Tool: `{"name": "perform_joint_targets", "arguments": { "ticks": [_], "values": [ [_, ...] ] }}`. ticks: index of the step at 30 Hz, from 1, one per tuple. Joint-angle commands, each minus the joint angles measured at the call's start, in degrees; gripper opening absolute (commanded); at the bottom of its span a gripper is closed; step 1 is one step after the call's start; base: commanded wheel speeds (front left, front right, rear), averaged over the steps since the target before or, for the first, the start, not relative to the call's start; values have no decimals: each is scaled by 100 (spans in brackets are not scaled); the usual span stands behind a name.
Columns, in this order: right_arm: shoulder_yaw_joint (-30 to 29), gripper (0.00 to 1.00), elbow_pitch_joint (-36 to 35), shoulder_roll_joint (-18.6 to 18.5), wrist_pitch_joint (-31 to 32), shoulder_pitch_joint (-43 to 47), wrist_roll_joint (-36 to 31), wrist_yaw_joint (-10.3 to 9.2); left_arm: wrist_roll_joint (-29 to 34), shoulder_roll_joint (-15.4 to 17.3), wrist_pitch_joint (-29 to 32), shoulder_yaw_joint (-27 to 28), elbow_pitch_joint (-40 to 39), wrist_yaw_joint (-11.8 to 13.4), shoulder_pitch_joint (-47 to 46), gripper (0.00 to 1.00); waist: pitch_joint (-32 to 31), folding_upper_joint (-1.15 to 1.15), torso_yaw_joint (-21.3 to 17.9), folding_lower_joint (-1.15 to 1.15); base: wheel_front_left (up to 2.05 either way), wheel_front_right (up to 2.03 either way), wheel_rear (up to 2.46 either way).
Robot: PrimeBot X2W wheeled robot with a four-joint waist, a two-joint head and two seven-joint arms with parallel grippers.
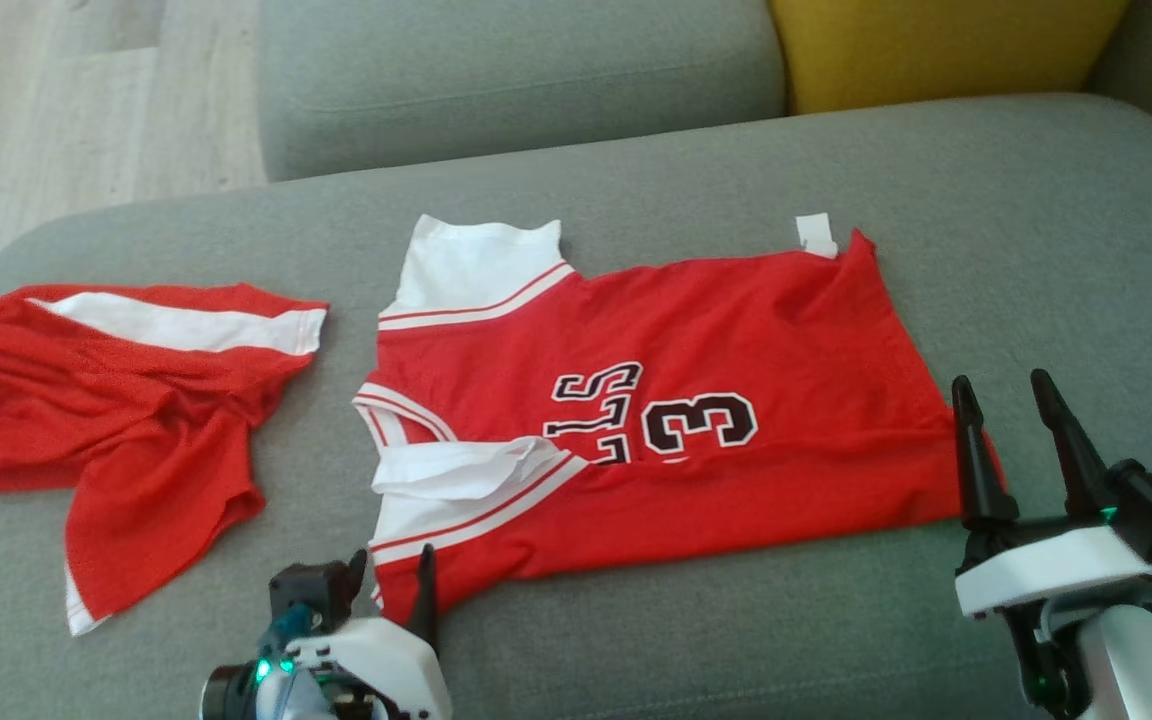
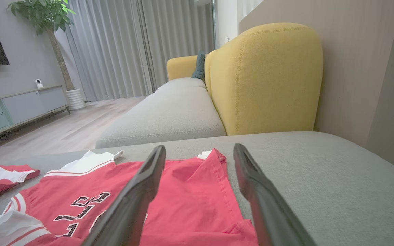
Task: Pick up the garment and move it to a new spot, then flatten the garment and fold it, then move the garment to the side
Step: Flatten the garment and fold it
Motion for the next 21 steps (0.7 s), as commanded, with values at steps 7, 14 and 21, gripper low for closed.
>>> {"name": "perform_joint_targets", "arguments": {
  "ticks": [7, 14, 21],
  "values": [
    [65, 100, -297, -66, 18, -210, -106, -4, 154, 71, 332, 63, 629, 145, -591, 100, 136, 0, -229, 0, 0, 0, 0],
    [-44, 100, -377, -95, 44, -260, -143, -4, 154, 76, 531, -79, 1030, 25, -767, 100, 196, 0, -339, 0, 0, 0, 0],
    [-183, 100, -403, -83, 62, -282, -197, -4, 139, 57, 706, -256, 1290, -152, -917, 0, 229, 0, -342, 0, 0, 0, 0]
  ]
}}
